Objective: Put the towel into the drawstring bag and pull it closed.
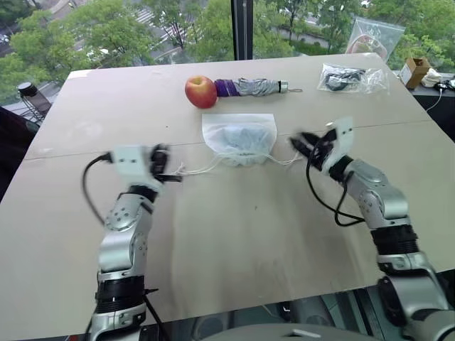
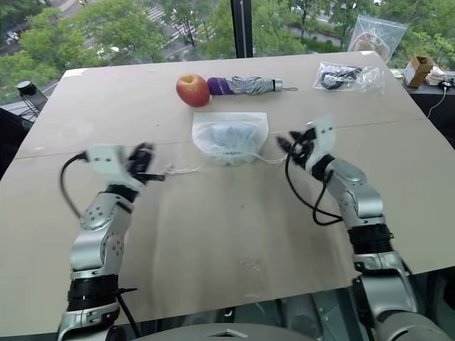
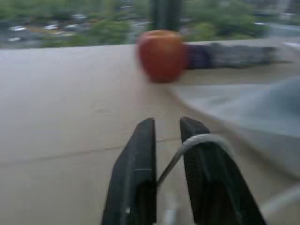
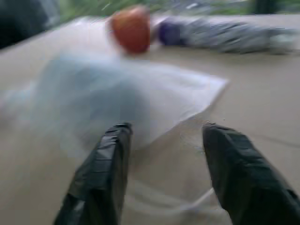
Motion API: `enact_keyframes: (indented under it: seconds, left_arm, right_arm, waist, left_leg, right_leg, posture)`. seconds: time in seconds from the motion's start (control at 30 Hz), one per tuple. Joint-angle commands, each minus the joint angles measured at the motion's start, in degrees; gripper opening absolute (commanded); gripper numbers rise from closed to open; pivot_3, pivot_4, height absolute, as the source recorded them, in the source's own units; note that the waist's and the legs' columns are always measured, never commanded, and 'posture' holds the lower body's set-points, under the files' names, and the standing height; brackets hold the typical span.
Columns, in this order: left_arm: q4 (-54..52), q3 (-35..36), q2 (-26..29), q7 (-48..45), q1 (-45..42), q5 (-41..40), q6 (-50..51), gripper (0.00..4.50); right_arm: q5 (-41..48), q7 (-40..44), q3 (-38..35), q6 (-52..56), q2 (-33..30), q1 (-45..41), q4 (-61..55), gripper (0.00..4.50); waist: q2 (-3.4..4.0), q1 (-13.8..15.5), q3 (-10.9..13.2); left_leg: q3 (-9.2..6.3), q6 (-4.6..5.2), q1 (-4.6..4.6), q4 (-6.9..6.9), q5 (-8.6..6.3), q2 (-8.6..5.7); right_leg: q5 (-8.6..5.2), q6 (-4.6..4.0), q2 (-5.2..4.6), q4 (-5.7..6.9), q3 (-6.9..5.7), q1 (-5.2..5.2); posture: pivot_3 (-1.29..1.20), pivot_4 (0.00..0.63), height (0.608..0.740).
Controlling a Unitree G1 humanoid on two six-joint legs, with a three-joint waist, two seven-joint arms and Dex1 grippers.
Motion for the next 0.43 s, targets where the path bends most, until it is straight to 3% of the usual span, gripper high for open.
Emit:
enact_keyframes:
  seconds: [0.03, 0.13, 0.17, 0.3, 0.43]
  left_arm:
    - [-1.3, 4.7, 3.5, -1.0, 1.3, -0.7, 1.3, 2.78]
    - [-2.8, 8.1, 6.6, -5.7, 6.1, -5.8, 6.0, 4.18]
    - [-4.1, 8.5, 9.1, -9.1, 10.3, -7.0, 8.5, 4.34]
    - [-6.3, 10.2, 15.1, -18.1, 22.5, -8.7, 9.8, 4.34]
    - [-6.0, 10.1, 17.9, -21.1, 26.2, -7.0, 9.2, 4.34]
  right_arm:
    - [-1.4, 12.2, 0.2, -3.3, -7.5, 3.5, -0.2, 3.85]
    - [-1.2, 12.4, -4.6, -7.7, -8.2, 4.1, 4.7, 3.85]
    - [-1.2, 13.2, -6.1, -9.2, -9.0, 4.7, 6.3, 3.85]
    - [-2.5, 15.1, -9.0, -12.0, -11.3, 6.2, 9.7, 3.85]
    - [-2.8, 15.2, -10.1, -12.7, -10.9, 6.4, 10.3, 3.85]
  waist:
    - [0.02, 0.0, 0.0]
    - [0.0, -1.2, 0.0]
    - [0.0, -1.5, 0.0]
    - [0.01, -1.4, 0.1]
    - [-0.02, -0.3, 0.1]
  left_leg:
    - [-0.01, 0.0, 0.0, -0.02, 0.0, 0.02]
    - [0.11, 0.0, 0.11, -0.01, 0.0, 0.13]
    - [0.14, 0.0, 0.15, -0.02, 0.0, 0.14]
    - [0.29, 0.0, 0.23, -0.03, 0.0, 0.28]
    - [0.27, 0.0, 0.21, 0.09, 0.0, 0.37]
  right_leg:
    - [0.0, 0.0, 0.0, -0.01, -0.01, -0.01]
    - [0.0, 0.0, 0.06, 0.01, 0.08, -0.02]
    - [0.0, 0.0, 0.08, 0.04, 0.11, -0.01]
    - [-0.06, -0.07, 0.16, 0.05, 0.21, 0.0]
    - [-0.24, -0.08, 0.11, 0.06, 0.15, 0.05]
  posture:
    - [0.0, 0.15, 0.74]
    - [0.0, 0.15, 0.74]
    - [0.0, 0.15, 0.74]
    - [0.0, 0.15, 0.74]
    - [0.0, 0.15, 0.74]
